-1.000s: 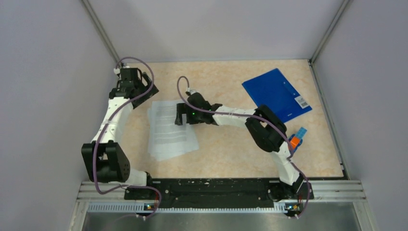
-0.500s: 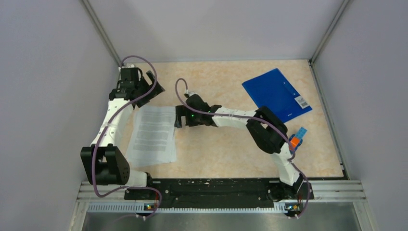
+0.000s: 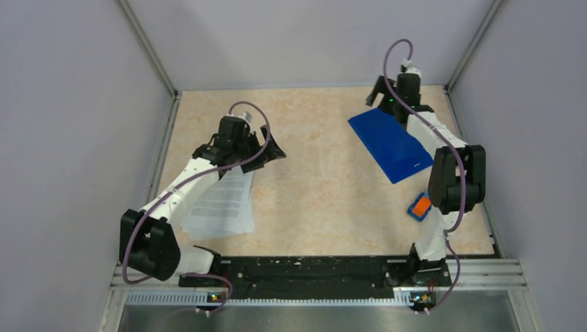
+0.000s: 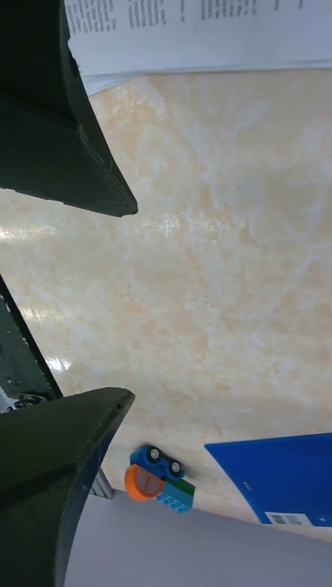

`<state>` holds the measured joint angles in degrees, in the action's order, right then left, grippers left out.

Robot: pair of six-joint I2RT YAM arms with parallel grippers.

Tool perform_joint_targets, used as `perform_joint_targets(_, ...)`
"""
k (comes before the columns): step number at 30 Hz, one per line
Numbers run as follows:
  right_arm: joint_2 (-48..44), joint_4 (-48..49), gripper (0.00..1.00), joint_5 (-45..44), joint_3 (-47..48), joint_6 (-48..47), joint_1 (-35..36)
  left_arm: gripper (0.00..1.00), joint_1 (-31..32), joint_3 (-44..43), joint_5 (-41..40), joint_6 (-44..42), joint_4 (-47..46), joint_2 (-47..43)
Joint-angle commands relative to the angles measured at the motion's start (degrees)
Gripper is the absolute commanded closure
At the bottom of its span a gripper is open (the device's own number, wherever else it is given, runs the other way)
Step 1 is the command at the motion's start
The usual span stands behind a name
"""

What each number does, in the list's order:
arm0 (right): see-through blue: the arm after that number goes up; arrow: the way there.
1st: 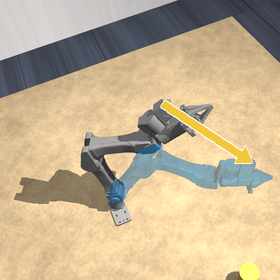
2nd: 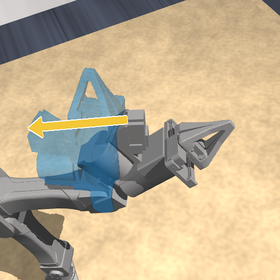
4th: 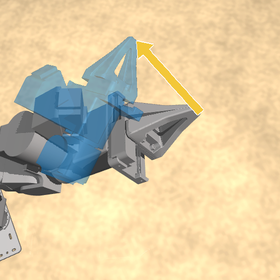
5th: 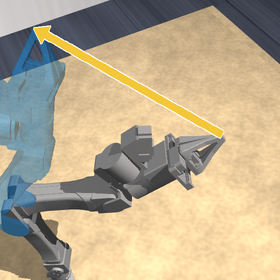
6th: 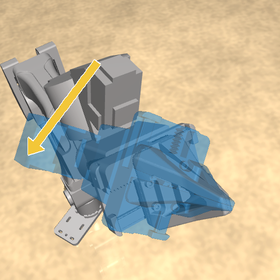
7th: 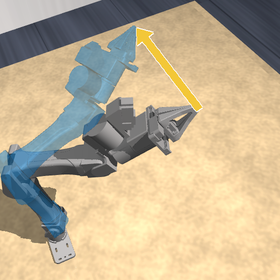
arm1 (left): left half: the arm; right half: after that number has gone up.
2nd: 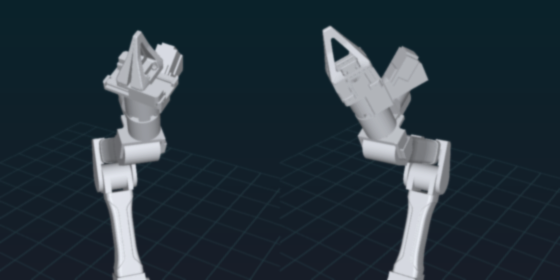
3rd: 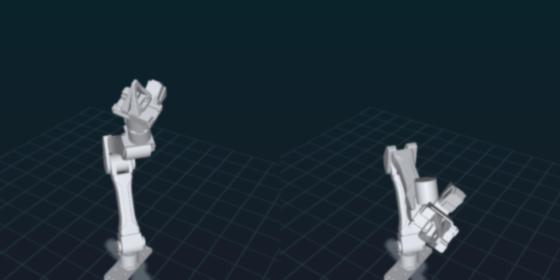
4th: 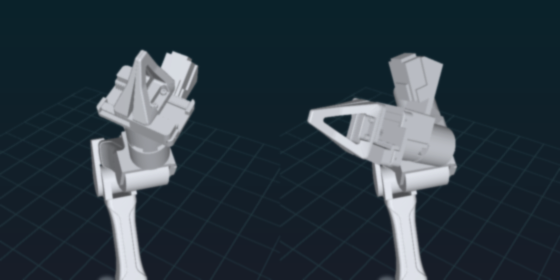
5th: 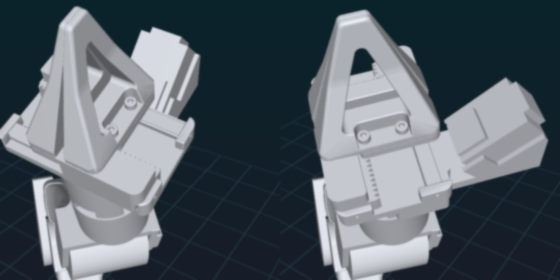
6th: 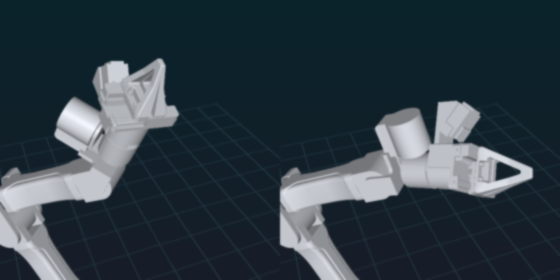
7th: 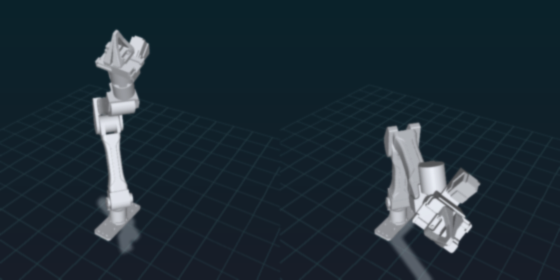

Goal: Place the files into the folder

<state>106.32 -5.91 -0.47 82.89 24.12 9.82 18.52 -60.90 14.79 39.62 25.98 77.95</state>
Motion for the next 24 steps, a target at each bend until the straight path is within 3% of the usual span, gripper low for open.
perform_joint_targets(1,2.3,4.6,0.01,0.1,0.2,-0.1,-8.3,0.02,3.1,3.6,2.2,1.2,-4.7,-5.2)
perform_joint_targets(6,6.5,8.5,0.01,-0.7,1.5,1.2,-15.9,0.02,4.8,7.0,2.3,0.5,-5.2,-7.8)
perform_joint_targets(11,12.1,6.1,0.01,-0.7,6.3,1.2,-21.0,0.02,4.9,9.1,2.8,-0.8,-5.0,-9.6)
perform_joint_targets(24,25.7,-10.1,0.01,6.4,21.9,-5.1,-23.2,0.02,4.9,8.1,3.8,-1.7,-5.5,-8.1)
